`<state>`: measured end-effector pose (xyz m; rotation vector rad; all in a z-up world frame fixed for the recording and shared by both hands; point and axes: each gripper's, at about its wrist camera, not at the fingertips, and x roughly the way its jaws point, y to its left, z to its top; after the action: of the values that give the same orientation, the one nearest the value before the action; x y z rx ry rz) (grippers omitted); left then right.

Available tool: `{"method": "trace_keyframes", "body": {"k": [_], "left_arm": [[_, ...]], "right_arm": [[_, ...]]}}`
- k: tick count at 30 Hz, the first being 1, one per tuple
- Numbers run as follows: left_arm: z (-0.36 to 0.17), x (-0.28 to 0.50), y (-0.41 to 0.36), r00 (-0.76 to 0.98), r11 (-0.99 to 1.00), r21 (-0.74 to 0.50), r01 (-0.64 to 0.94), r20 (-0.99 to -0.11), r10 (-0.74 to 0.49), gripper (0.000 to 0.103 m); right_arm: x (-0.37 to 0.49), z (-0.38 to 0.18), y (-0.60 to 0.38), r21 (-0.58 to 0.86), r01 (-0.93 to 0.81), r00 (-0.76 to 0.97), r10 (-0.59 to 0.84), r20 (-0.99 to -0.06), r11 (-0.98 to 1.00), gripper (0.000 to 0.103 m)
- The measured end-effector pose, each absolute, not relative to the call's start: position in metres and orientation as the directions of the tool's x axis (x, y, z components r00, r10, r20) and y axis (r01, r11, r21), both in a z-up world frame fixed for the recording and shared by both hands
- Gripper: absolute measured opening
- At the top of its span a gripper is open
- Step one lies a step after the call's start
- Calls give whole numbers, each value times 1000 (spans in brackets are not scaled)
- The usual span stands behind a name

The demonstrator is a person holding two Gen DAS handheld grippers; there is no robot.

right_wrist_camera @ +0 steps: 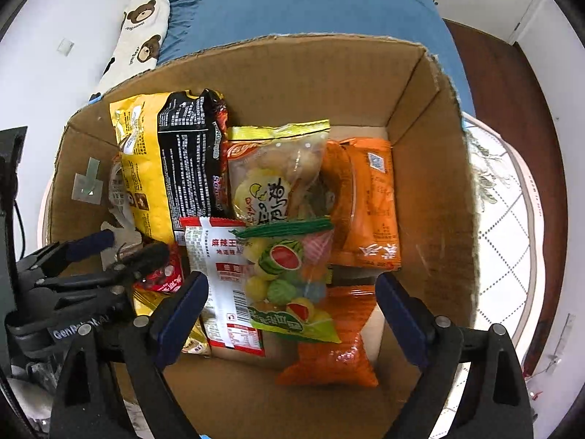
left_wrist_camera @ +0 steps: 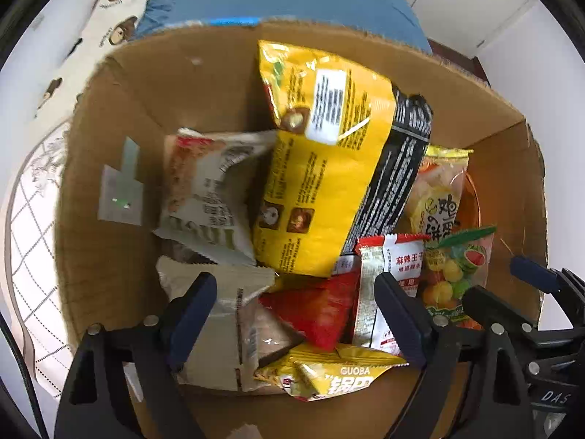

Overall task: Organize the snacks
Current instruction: 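Carry both packets into the cardboard box and open both tools, then withdraw both tools from the box toward the last snacks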

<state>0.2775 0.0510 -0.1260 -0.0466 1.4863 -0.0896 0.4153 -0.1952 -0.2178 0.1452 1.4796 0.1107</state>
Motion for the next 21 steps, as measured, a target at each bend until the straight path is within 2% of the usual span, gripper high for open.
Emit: {"method": "trace_keyframes", "body": {"k": [3, 8, 21], "left_arm": [[-120, 272, 55, 111, 999, -41, 25, -993, -44, 88], [-108, 256, 61, 151, 999, -35, 16, -988, -37, 88], [-36, 191, 58, 352, 1000, 2, 10, -936, -1, 88]], "right_arm": [[409, -207, -196, 144, 12, 102, 142, -985, 990, 95], [396, -193, -196, 123, 9, 133, 121, -984, 992, 95], [347, -150, -199, 104, 17, 269, 96, -958, 994, 95]]}}
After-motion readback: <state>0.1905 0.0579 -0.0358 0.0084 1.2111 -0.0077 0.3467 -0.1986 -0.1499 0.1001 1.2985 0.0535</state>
